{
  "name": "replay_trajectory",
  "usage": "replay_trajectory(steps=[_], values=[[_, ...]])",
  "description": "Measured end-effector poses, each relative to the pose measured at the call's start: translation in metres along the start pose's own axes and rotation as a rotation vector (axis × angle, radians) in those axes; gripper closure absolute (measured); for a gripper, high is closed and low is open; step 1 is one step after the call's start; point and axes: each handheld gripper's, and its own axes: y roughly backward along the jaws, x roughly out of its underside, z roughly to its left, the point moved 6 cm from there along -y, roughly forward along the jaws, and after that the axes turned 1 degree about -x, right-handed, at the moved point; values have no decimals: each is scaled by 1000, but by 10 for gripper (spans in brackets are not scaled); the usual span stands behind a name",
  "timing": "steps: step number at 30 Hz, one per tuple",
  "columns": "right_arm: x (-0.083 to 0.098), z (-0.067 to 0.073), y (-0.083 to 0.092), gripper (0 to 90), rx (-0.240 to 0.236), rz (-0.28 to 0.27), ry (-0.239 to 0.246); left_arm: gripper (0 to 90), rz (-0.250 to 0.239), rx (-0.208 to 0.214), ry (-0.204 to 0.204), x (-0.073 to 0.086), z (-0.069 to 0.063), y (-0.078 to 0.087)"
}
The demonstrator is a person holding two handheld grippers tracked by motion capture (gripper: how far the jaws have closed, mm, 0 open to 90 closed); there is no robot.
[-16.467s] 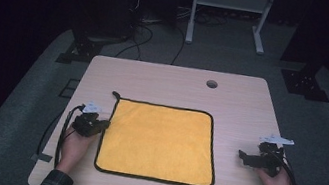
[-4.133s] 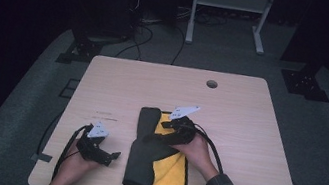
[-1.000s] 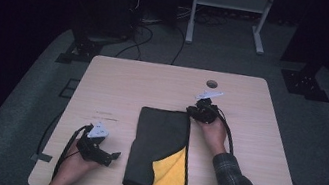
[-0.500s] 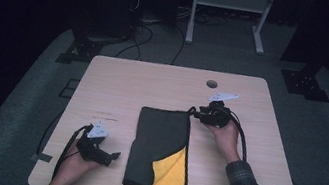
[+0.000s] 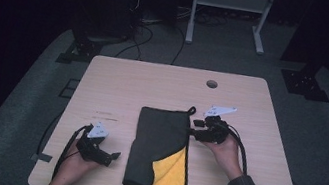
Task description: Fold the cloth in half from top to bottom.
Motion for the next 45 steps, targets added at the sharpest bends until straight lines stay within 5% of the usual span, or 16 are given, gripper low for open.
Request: replay_trajectory(steps=[13, 27, 32, 39, 45], values=[[8, 61, 6, 471, -122, -5, 69, 0, 3, 1, 0, 0, 0, 0], [11, 124, -21, 429, -264, 39, 130, 0, 3, 1, 0, 0, 0, 0], [9, 136, -32, 407, -305, 40, 125, 0, 3, 1, 0, 0, 0, 0], [17, 144, -51, 404, -280, 113, 180, 0, 4, 1, 0, 0, 0, 0], [22, 147, -54, 543, -270, 138, 222, 0, 3, 1, 0, 0, 0, 0]])
